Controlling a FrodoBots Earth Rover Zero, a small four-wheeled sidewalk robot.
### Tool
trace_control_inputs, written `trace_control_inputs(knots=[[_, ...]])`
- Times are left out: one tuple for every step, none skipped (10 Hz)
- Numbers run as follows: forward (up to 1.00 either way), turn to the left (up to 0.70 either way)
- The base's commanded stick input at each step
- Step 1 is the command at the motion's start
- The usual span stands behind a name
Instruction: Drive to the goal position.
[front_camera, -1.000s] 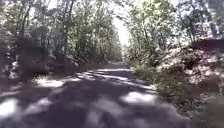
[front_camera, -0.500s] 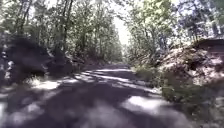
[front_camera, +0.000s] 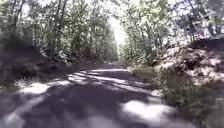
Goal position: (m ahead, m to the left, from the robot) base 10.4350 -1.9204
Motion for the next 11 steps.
trace_control_inputs(knots=[[0.45,0.00],[0.45,0.00],[0.45,0.00],[0.45,0.00],[0.45,0.00],[0.45,-0.08],[0.45,-0.27],[0.45,-0.27],[0.45,-0.27],[0.45,-0.19],[0.45,-0.03]])
